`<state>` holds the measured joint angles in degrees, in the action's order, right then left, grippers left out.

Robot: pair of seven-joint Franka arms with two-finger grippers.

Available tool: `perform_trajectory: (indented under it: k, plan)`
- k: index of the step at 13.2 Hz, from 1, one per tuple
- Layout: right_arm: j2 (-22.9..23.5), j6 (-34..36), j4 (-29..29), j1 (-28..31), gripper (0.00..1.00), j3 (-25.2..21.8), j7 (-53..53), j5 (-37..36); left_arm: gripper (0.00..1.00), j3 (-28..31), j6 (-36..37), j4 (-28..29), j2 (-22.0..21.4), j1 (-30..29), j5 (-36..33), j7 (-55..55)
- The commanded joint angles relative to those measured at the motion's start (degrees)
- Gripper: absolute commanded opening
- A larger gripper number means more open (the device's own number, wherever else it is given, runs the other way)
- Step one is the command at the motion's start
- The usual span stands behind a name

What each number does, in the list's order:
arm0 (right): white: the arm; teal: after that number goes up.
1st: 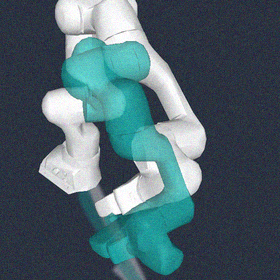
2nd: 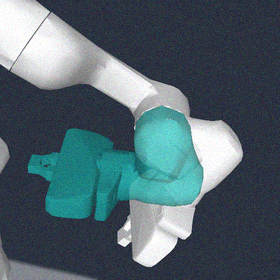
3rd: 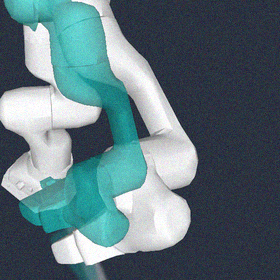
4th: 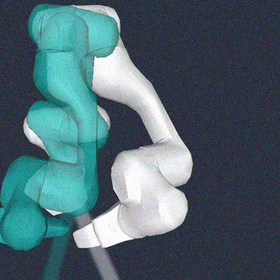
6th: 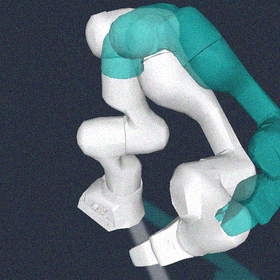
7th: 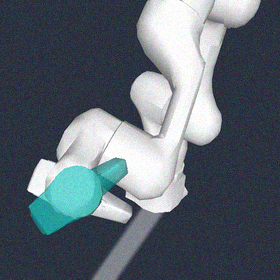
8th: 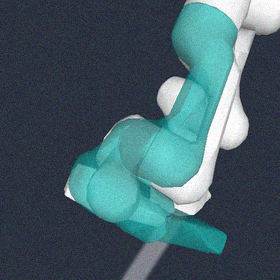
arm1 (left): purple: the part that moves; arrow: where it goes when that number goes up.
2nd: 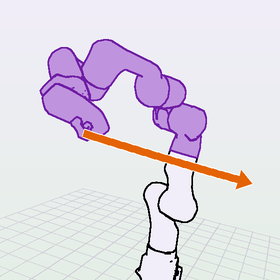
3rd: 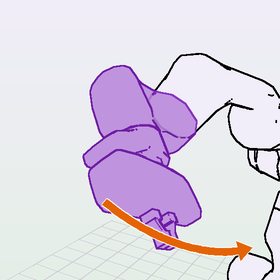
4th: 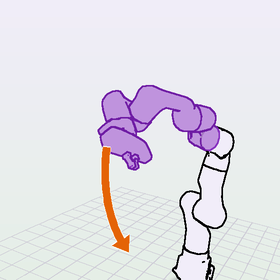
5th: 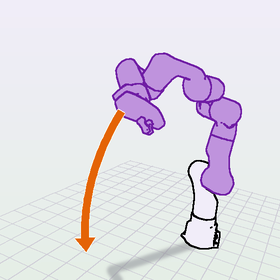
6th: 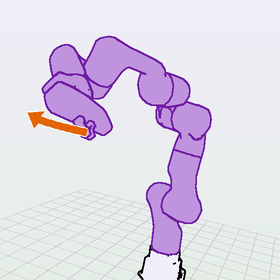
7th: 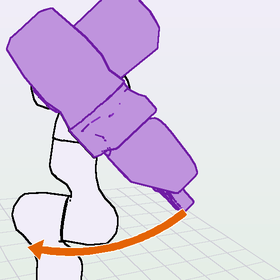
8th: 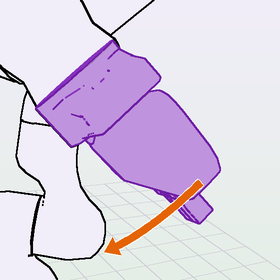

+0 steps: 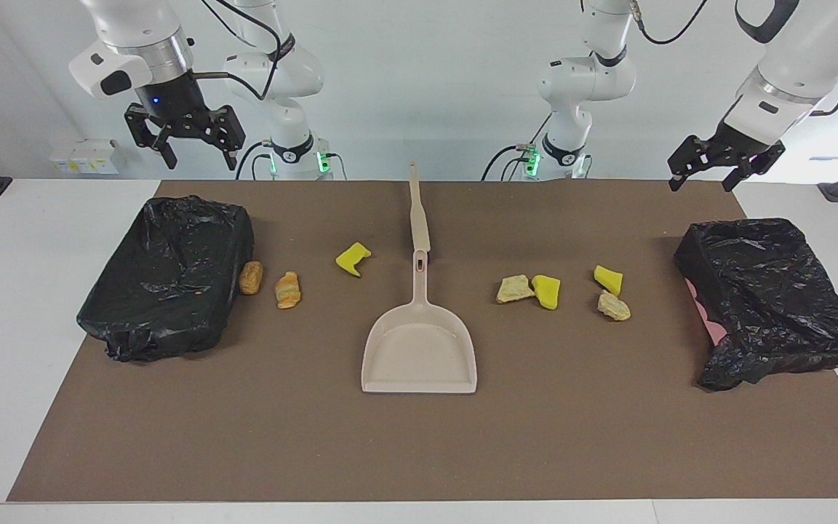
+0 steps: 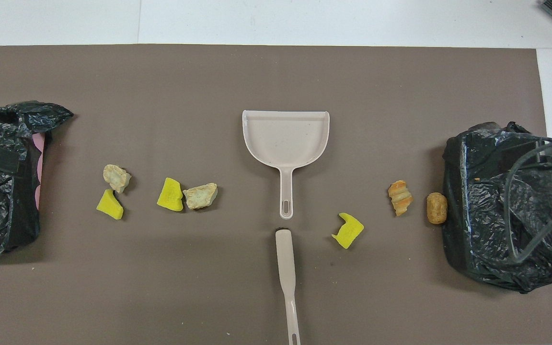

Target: Sweep and dump trash in bin

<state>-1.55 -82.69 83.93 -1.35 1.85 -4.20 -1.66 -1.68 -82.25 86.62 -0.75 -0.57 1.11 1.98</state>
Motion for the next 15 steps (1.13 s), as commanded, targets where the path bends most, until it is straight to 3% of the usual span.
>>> perform_trajectory:
  k: [1,7,15]
  plan:
    - [-0.91,0.33,0.71,0.48,1.0,0.17,1.57,0.34,1.0,-0.43,1.75,-1.63,-0.38,-0.05,-0.76,0.65]
    - [-0.82,0.07,0.71,0.39,1.0,0.17,1.3,0.43,1.0,-0.69,1.4,-0.93,-1.0,0.48,-0.67,0.57]
    - [-0.82,0.16,0.71,0.83,1.0,-0.19,1.13,0.34,1.0,-0.95,-1.14,5.56,-3.2,3.46,-0.58,0.74]
